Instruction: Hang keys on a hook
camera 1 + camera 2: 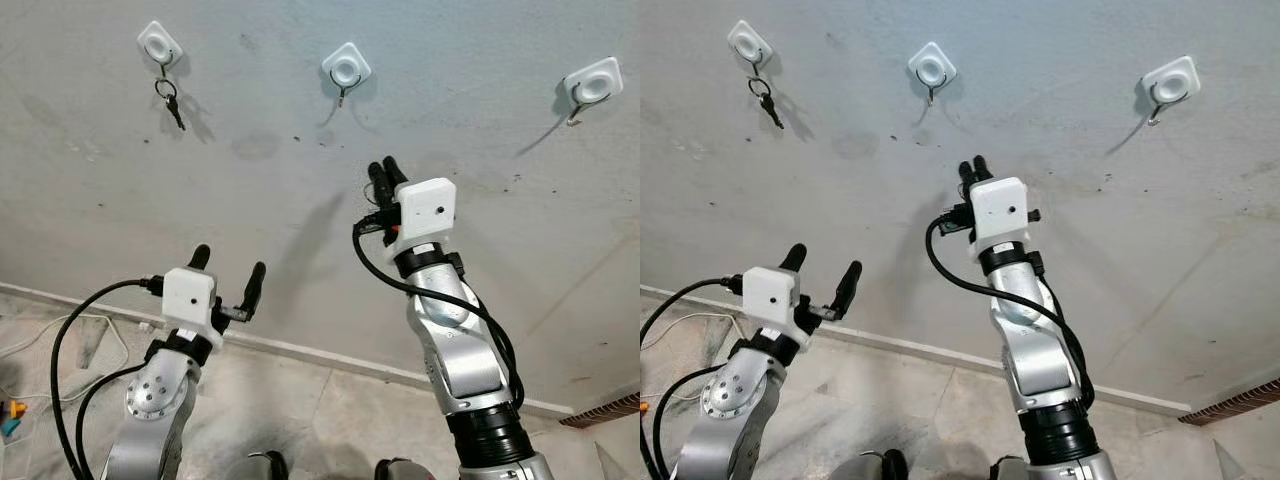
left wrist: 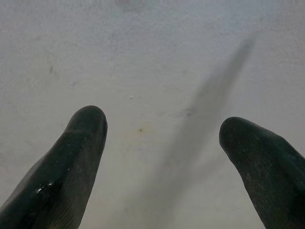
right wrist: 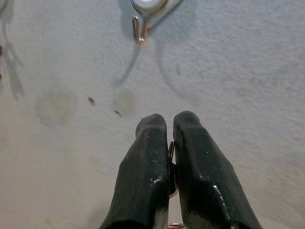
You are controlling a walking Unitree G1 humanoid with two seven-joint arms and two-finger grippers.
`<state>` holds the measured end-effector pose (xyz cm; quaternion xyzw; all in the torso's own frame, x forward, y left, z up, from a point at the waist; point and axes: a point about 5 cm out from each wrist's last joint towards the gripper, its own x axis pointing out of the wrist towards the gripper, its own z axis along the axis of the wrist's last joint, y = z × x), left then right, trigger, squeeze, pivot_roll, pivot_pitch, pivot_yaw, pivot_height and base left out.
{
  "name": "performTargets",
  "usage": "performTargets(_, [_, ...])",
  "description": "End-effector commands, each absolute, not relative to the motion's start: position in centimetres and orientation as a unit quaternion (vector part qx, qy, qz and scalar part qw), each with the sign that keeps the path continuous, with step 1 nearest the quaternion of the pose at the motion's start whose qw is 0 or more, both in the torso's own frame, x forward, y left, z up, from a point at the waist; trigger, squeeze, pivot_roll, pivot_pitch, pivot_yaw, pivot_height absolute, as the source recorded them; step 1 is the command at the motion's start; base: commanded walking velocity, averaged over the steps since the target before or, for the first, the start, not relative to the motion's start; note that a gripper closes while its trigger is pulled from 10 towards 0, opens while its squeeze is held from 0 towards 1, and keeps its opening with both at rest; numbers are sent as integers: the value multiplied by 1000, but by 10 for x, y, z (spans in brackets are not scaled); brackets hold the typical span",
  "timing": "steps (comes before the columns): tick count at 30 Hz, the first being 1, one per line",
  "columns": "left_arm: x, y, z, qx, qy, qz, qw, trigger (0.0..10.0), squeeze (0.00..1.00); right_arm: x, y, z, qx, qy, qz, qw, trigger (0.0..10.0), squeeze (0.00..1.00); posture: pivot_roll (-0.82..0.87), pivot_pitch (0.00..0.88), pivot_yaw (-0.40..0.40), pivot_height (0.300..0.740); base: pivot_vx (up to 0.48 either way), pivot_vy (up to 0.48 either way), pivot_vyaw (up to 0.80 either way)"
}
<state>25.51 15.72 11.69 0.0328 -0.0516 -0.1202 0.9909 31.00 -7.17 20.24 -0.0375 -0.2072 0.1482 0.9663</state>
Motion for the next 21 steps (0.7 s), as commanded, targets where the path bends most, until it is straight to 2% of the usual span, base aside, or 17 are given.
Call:
performTargets(1, [251, 158, 121, 43, -54, -120, 990, 10000, 0, 308, -62, 216, -19, -226, 176, 958, 10000, 0, 35, 219, 45, 740, 0, 0, 0])
performTargets(16, [247, 158, 129, 48, -54, -117, 990, 10000, 0, 319, -37, 252, 10, -276, 228, 934, 10000, 0, 85, 234, 48, 740, 0, 0, 0])
performTargets(21, [246, 160, 130, 49, -55, -111, 991, 10000, 0, 320, -36, 257, 11, -284, 229, 931, 10000, 0, 95, 236, 45, 740, 0, 0, 0])
